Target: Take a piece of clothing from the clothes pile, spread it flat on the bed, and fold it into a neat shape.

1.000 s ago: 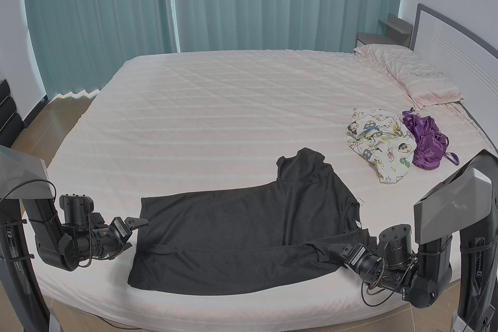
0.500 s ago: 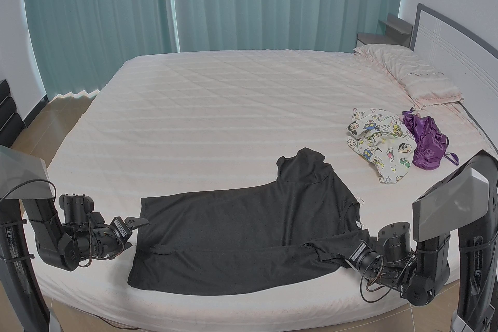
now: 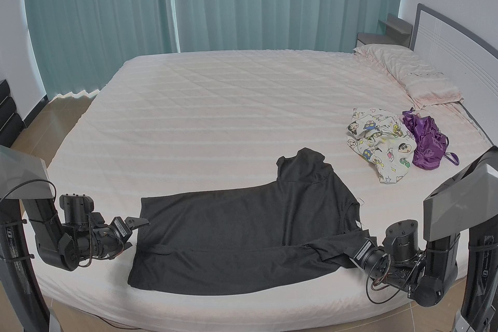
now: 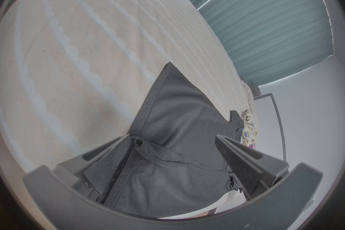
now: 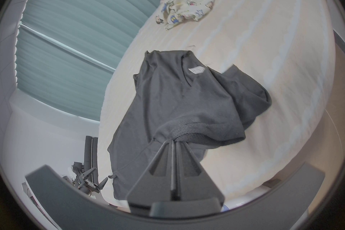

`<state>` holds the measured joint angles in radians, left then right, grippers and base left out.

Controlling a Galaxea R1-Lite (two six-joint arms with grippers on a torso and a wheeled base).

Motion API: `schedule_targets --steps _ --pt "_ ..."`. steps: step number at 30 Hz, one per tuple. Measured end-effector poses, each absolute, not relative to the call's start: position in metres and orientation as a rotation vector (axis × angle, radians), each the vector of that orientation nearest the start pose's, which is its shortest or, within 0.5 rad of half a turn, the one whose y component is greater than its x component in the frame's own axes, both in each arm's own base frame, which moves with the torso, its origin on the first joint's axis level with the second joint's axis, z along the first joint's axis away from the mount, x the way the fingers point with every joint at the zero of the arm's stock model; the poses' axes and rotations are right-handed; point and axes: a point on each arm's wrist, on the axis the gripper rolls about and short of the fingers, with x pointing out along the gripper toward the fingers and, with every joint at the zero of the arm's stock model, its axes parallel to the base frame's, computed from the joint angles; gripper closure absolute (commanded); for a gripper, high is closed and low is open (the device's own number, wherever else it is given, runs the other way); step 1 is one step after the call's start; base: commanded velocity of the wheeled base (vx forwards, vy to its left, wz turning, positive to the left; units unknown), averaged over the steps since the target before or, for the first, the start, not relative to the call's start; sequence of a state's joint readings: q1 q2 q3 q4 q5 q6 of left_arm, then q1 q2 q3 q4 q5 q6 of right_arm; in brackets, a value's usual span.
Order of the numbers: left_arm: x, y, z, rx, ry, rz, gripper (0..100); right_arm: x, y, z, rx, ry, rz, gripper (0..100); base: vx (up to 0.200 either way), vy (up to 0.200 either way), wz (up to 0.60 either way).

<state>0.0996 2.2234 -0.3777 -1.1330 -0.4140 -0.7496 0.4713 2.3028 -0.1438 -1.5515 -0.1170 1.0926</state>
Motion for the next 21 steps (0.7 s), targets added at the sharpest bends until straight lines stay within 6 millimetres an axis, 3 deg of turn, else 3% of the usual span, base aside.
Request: schedule_targets --steps 21 --pt "0.283 0.019 -0.016 -0.891 0.778 -0.025 0 0.236 0.098 0.011 0.740 0.593 0.153 100 0.000 0.000 0.00"
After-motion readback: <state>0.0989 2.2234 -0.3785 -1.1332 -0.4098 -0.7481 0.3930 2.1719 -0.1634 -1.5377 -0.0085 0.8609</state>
